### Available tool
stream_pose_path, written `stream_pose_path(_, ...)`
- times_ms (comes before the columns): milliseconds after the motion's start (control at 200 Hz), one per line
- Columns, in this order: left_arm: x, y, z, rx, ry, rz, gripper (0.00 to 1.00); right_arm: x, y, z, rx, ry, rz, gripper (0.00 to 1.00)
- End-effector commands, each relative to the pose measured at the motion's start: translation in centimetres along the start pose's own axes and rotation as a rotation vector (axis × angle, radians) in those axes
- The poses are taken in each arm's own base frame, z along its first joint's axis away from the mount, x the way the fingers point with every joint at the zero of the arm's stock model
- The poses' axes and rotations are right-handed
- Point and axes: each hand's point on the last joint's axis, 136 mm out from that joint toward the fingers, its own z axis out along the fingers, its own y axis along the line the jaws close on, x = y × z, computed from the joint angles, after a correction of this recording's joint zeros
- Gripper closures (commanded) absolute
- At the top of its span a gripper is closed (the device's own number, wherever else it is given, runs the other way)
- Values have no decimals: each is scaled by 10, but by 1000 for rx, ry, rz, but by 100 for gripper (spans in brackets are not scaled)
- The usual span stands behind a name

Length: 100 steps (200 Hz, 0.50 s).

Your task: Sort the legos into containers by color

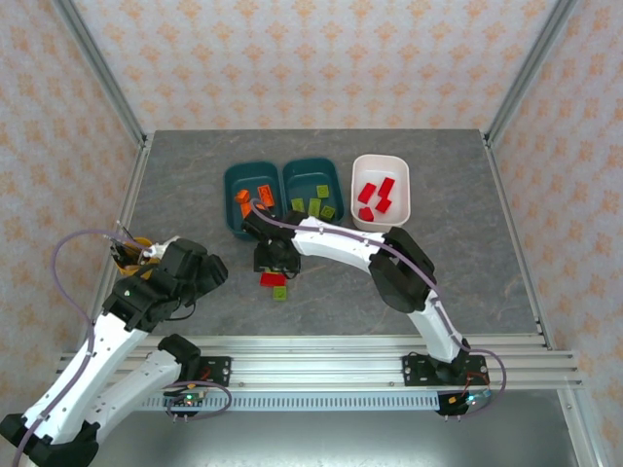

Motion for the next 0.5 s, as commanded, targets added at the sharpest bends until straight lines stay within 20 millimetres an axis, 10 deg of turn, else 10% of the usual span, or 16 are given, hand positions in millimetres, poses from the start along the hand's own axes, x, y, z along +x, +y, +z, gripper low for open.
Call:
stream_pose_path(0, 6, 7, 0, -9, 13, 28, 23, -7, -4, 5, 44, -33, 59, 35)
stream_pose_path(495, 8, 5, -1, 14, 18, 10, 23, -16, -3, 17, 43, -51, 80, 35)
